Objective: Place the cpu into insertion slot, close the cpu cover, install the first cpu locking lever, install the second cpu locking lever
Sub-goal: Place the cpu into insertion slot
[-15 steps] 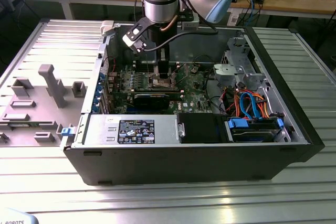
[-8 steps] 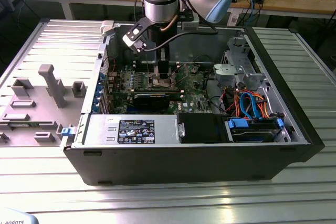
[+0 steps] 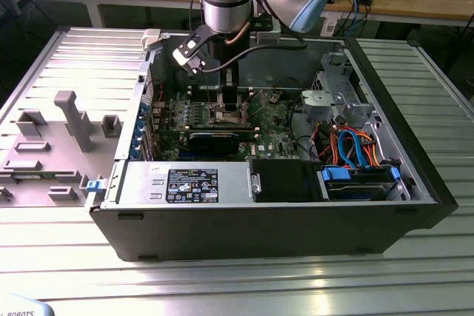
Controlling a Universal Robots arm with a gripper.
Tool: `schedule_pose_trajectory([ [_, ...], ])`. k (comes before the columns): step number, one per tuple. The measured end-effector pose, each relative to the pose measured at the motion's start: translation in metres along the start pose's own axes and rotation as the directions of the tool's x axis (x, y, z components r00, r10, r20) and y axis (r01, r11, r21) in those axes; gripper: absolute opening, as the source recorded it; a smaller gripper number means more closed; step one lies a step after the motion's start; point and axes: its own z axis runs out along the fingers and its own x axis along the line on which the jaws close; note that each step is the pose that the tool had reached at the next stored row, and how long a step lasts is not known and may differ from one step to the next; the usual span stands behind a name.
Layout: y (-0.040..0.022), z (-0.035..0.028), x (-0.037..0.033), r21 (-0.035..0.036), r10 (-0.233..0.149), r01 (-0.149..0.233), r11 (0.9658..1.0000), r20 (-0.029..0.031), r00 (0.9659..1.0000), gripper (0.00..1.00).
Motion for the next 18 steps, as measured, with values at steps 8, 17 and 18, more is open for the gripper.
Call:
schedule_pose_trajectory([
  [8,-0.0022,0.0122,0.0004,0.0000,0.000,0.000,1.0000,-0.0001,1.0000,0.54],
  [17,-0.0062,0.0324,0.0066,0.0005,-0.025,0.025,0.9997,-0.0054,0.9997,0.54],
  [18,-0.0062,0.0341,0.0075,0.0005,-0.025,0.025,0.9997,-0.0055,0.9997,0.54],
])
